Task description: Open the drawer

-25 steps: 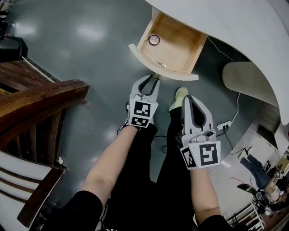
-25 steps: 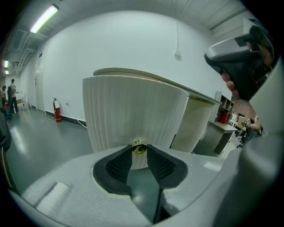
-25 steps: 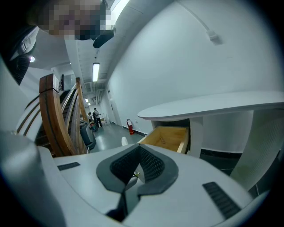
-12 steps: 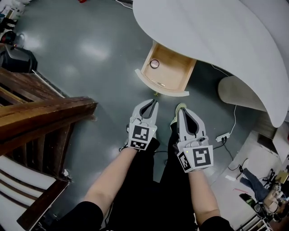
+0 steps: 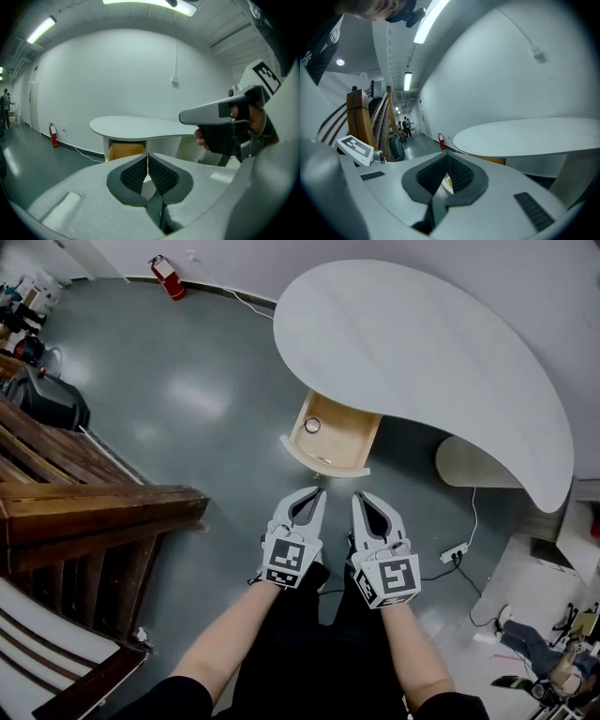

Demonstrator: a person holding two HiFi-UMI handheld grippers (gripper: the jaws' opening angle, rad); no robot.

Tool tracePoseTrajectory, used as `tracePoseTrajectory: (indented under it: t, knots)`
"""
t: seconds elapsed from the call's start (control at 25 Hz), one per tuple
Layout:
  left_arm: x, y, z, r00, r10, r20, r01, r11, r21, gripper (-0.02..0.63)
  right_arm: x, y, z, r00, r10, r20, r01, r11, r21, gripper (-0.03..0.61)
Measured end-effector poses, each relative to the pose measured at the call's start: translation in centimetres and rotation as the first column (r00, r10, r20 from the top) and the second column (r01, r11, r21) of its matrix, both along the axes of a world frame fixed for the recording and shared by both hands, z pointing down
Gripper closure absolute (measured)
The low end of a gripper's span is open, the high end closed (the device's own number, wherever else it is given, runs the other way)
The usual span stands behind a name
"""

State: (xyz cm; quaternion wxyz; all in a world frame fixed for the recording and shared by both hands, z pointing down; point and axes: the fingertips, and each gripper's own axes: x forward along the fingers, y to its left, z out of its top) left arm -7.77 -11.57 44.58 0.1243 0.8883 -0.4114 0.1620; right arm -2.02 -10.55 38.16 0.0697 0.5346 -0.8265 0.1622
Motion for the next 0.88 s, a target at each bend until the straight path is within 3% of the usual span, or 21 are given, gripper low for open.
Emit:
tracePoseTrajectory:
  t: [0.6,0.88]
  knots:
    - [1.1,0.4,-15.6,0.997,0.027,-0.071,-0.021,0.996,0.083,0.603,0.8,-0.6,-10.8,1.000,-0.010,-0.002,0.010,0.995,0.102,0.565]
    - [1.7,-0.4,-19.8,0.993,0.021,-0.117,-0.010,0.995,0.099,0.603,1.8,-1.5,-14.4,1.000,-0.002,0.000,0.002,0.990,0.141,0.565]
